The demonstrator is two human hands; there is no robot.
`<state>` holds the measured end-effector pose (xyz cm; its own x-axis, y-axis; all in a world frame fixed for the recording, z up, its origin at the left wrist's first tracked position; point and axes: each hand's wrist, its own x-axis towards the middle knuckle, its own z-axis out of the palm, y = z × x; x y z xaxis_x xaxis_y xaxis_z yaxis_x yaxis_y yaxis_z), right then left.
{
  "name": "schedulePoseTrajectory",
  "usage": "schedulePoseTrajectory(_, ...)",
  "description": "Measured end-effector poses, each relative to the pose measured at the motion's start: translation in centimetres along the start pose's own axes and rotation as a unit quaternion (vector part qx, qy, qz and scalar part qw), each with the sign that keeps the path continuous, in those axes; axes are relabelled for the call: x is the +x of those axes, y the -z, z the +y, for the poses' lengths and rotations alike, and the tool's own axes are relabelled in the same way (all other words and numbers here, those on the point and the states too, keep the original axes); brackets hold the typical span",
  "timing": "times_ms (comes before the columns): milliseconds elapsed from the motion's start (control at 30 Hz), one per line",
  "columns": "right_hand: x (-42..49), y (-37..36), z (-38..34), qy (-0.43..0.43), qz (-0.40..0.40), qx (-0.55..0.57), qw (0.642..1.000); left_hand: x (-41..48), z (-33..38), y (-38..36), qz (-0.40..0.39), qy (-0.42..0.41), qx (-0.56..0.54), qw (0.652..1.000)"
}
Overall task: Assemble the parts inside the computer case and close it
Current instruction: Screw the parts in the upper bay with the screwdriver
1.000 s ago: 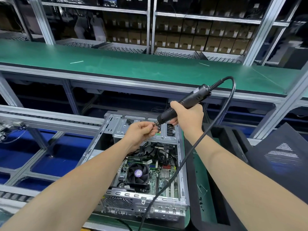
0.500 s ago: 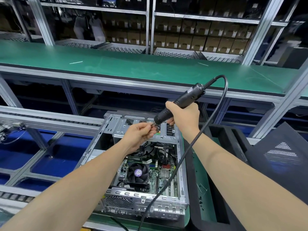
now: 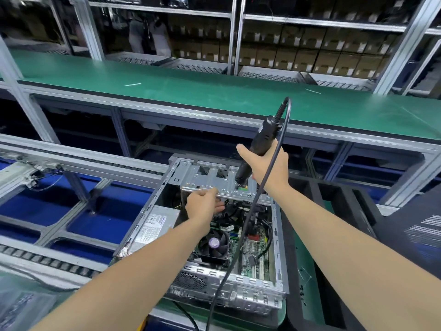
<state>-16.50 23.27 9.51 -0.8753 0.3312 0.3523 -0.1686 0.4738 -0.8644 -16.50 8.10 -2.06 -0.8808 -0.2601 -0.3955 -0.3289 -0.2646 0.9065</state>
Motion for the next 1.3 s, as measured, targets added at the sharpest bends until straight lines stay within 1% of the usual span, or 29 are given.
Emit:
schedulePoseTrajectory(33, 0.0, -0.2, -0.1, 0.006, 0.0, -0.008, 1.0, 0.1, -0.1, -0.3, 0.005, 0.014, 0.0, 1.0)
schedulePoseTrajectory(100, -0.1, -0.5, -0.3, 0.017, 0.003, -0.022, 1.0, 0.0, -0.4, -0.9, -0.002, 0.067, 0.004, 0.998)
schedulePoseTrajectory(167, 0.0, -0.7, -0.3, 0.024, 0.007, -0.032, 0.999, 0.2, -0.6, -1.3, -0.041, 0.124, 0.011, 0.991)
schedulePoseTrajectory(200, 0.1, -0.7, -0.2, 0.025, 0.006, -0.036, 0.999, 0.5, -0.8, -1.5, -0.065, 0.137, 0.016, 0.988)
schedulePoseTrajectory(300, 0.6, -0.8, 0.2, 0.022, -0.003, -0.043, 0.999, 1.1, -1.2, -2.0, -0.119, 0.128, 0.034, 0.984)
schedulePoseTrajectory(500, 1.5, -0.6, 1.8, 0.019, -0.007, -0.028, 0.999, 2.2, -1.9, -1.8, -0.16, 0.11, 0.024, 0.981)
schedulePoseTrajectory(634, 1.9, -0.5, 1.7, 0.021, -0.01, -0.019, 1.0, 2.1, -1.8, -1.9, -0.148, 0.104, 0.009, 0.983)
schedulePoseTrajectory(767, 1.7, -0.7, 1.4, 0.03, -0.022, -0.024, 0.999, 2.2, -1.8, -2.1, -0.129, 0.111, 0.023, 0.985)
schedulePoseTrajectory(967, 1.5, -0.8, 0.9, 0.044, -0.021, -0.023, 0.999, 1.9, -1.9, -2.9, -0.108, 0.116, 0.013, 0.987)
schedulePoseTrajectory(1101, 1.6, -0.8, 0.7, 0.039, -0.028, -0.016, 0.999, 1.8, -1.8, -3.2, -0.107, 0.118, 0.01, 0.987)
schedulePoseTrajectory(1301, 1.8, -1.1, 1.0, 0.043, -0.028, -0.034, 0.998, 1.6, -1.5, -3.3, -0.11, 0.13, -0.006, 0.985)
